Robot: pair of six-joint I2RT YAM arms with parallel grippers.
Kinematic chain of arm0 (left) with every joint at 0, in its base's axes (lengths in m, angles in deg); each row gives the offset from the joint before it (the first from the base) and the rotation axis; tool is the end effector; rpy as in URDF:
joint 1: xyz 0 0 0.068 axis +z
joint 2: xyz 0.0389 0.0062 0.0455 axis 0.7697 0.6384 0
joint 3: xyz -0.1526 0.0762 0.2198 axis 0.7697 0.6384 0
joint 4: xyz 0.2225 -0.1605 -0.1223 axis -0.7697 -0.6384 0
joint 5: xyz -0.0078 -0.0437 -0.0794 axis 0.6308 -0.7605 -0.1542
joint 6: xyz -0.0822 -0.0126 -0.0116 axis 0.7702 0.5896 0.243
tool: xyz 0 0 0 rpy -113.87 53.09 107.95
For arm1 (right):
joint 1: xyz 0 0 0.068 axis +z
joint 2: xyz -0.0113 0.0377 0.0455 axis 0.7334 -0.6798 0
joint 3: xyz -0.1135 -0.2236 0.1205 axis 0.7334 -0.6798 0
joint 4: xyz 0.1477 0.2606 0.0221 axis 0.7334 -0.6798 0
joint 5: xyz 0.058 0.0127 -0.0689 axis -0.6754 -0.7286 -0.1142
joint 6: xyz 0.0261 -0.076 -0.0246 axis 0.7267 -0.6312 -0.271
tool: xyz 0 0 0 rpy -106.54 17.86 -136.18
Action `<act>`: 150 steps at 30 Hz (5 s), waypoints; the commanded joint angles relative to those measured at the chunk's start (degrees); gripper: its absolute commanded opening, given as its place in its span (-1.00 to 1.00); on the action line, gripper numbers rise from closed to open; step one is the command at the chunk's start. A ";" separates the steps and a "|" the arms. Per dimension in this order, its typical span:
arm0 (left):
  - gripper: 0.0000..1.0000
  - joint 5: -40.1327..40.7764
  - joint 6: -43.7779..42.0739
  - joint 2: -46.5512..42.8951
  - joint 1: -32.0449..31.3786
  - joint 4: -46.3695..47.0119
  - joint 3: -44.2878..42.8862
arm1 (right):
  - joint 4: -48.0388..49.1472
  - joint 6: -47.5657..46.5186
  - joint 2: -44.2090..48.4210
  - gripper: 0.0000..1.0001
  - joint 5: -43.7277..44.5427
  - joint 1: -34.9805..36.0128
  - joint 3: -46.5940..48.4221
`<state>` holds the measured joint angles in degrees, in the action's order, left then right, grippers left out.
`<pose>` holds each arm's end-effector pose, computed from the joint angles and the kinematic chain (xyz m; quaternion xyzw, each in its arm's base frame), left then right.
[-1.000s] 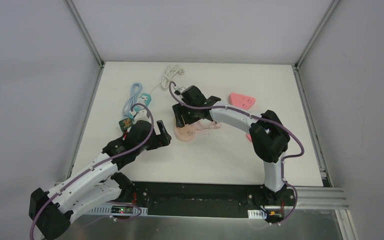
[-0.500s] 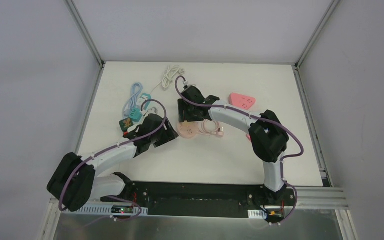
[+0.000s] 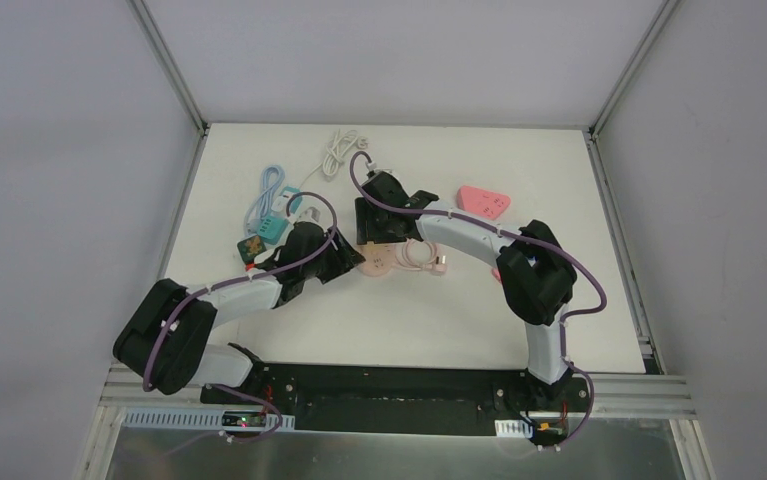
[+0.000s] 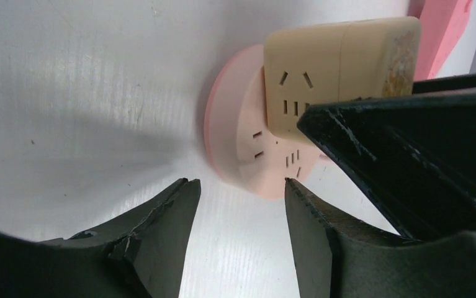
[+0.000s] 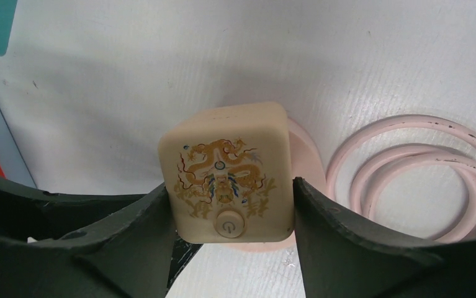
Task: Pull the plug off the socket
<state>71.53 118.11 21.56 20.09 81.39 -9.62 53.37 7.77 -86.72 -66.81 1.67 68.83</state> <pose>0.2725 -0.1652 0.1283 -0.1553 0.8490 -0.3600 0.3542 0.3421 0.3772 0.1834 -0.2134 0.9071 0.1516 0.3297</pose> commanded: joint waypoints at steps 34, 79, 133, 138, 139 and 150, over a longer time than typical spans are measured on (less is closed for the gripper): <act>-0.76 -6.09 5.01 16.73 4.84 0.26 2.87 | 7.25 -4.52 6.32 -1.00 -9.93 0.79 -4.23; -0.15 -6.10 0.26 20.51 4.85 -16.46 -8.59 | 11.68 -4.32 11.42 -1.00 -16.88 -1.73 -11.19; -0.61 -3.99 -0.64 23.04 4.84 -18.81 -6.95 | 10.67 -6.73 10.45 -1.00 -18.99 -0.66 -8.50; -0.61 -4.15 -1.13 22.88 4.84 -18.83 -7.11 | 4.04 -14.57 5.97 -1.00 -3.52 6.29 -4.63; -0.61 -4.09 -1.21 22.83 4.84 -18.81 -7.12 | 2.77 -14.62 5.42 -1.00 -1.68 6.31 -4.00; -0.61 -3.99 -1.52 22.23 4.84 -20.06 -6.68 | 9.79 -3.61 10.07 -1.00 -16.20 -1.27 -7.70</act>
<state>55.27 121.89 38.98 24.54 75.10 -20.42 57.26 -3.58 -81.08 -70.55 0.14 60.91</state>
